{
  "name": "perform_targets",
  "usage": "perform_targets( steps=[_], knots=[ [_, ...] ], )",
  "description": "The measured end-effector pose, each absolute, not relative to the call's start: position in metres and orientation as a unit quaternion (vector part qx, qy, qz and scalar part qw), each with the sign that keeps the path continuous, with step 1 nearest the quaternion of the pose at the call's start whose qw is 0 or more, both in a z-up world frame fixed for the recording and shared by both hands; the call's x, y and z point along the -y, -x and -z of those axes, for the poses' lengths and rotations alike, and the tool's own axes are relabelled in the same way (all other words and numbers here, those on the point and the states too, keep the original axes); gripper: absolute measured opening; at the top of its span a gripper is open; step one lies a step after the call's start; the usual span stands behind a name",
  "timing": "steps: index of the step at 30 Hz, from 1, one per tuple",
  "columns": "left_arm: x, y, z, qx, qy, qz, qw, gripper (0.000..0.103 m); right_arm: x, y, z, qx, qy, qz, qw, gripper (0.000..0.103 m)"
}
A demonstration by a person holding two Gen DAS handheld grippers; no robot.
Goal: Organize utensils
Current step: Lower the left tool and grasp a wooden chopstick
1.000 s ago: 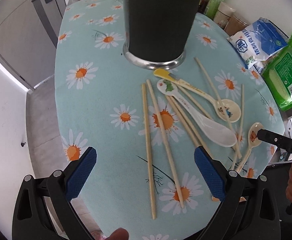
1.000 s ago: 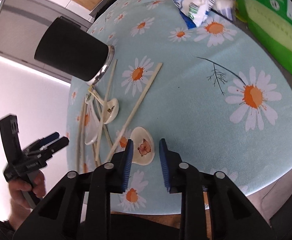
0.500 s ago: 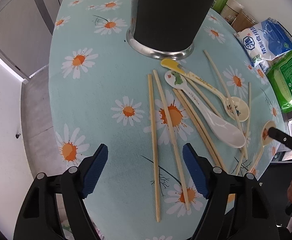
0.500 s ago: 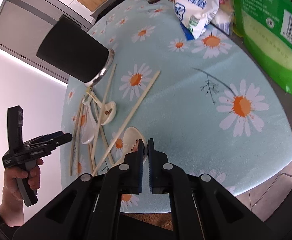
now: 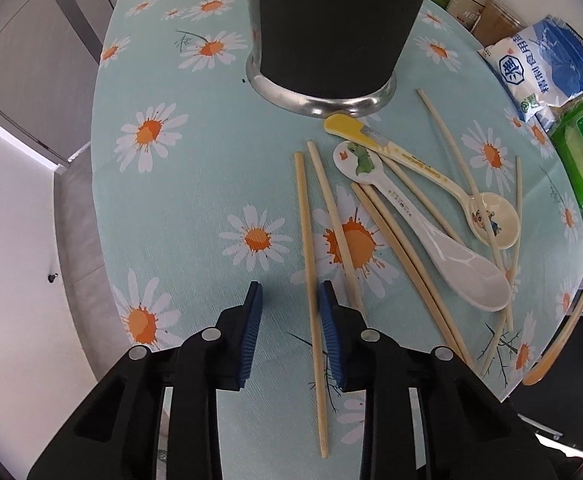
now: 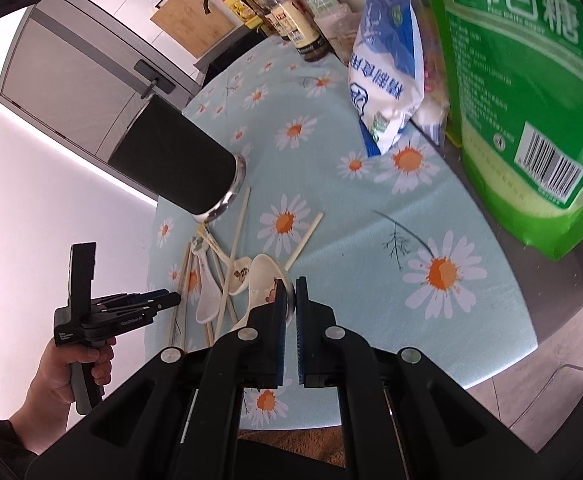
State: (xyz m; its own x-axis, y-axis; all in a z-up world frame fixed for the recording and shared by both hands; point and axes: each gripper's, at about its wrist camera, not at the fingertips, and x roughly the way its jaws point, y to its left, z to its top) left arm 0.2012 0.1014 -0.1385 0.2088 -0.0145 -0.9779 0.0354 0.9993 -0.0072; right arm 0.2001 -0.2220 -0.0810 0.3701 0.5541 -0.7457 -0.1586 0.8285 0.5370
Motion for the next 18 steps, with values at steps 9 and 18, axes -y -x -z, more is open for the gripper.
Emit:
perform_targets(
  steps=[9,18],
  knots=[
    [-0.086,-0.217,0.136,-0.632,-0.019,0.024,0.775,0.004,0.203,-0.212,0.059,-0.488,-0.159,-0.241,0.824,0.005],
    [-0.116,-0.203,0.116,-0.598,0.062,0.015,0.799,0.004,0.165,-0.227,0.033,-0.466,-0.105,-0.275,0.835,0.005]
  ],
)
